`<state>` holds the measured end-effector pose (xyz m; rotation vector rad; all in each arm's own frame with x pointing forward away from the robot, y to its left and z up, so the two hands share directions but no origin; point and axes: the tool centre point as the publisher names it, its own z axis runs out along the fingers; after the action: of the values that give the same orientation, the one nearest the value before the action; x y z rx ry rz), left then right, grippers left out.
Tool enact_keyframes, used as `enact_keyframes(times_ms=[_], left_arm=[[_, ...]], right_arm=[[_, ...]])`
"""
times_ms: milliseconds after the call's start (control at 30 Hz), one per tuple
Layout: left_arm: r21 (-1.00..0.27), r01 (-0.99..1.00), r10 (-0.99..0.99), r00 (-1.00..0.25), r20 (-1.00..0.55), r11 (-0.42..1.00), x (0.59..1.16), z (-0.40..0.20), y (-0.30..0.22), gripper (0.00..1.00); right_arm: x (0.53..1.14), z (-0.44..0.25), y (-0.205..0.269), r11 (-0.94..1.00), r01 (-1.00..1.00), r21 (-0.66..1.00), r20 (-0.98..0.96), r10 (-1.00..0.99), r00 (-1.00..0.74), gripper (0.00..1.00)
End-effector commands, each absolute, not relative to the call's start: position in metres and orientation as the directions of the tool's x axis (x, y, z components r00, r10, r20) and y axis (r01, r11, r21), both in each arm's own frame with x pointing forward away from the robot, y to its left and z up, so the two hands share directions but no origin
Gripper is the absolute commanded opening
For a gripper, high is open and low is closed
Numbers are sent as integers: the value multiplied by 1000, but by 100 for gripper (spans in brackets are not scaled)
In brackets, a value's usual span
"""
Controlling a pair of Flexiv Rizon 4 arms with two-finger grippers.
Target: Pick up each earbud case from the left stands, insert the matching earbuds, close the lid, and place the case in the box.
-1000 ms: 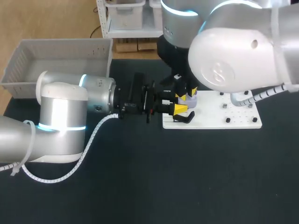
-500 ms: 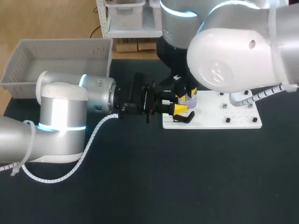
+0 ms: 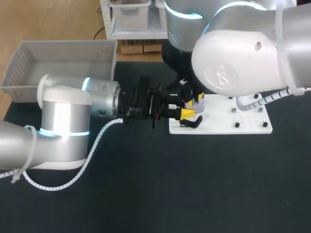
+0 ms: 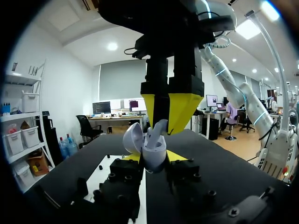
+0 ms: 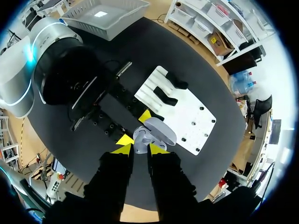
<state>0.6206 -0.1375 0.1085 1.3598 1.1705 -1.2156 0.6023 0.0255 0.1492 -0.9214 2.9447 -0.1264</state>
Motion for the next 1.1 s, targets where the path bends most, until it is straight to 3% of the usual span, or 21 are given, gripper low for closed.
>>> enact_keyframes(times_ms=[33, 100, 200, 233, 267, 500, 633, 767, 1100], left_arm=[[50, 994, 61, 56, -997, -101, 619, 109, -138, 0], [50, 994, 61, 56, -997, -101, 619, 109, -138, 0], [50, 994, 61, 56, -997, -101, 619, 109, -138, 0], [50, 994, 61, 56, -997, -101, 619, 109, -138, 0], [50, 994, 61, 56, -997, -101, 619, 109, -138, 0], [50, 994, 61, 56, -997, -101, 619, 109, -138, 0], [50, 994, 61, 56, -997, -101, 619, 109, -138, 0], [50, 994, 61, 56, -997, -101, 619, 109, -138, 0], [50, 994, 61, 56, -997, -101, 619, 109, -138, 0]], right_arm=[[603, 147, 26, 820, -565, -94, -26, -570, -821, 1], [603, 147, 26, 820, -564, -94, -25, -568, -822, 31], [602, 148, 25, 822, -562, -94, -28, -567, -823, 53], [601, 149, 24, 822, -562, -94, -29, -566, -824, 71], [601, 150, 24, 822, -561, -95, -31, -566, -824, 83], [595, 163, 23, 825, -559, -86, -54, -564, -824, 78], [591, 187, 22, 838, -544, -52, -102, -546, -832, 82], [602, 213, 16, 866, -496, -56, -170, -498, -850, 100], [663, 246, -17, 956, -259, -140, -324, -291, -900, 100]])
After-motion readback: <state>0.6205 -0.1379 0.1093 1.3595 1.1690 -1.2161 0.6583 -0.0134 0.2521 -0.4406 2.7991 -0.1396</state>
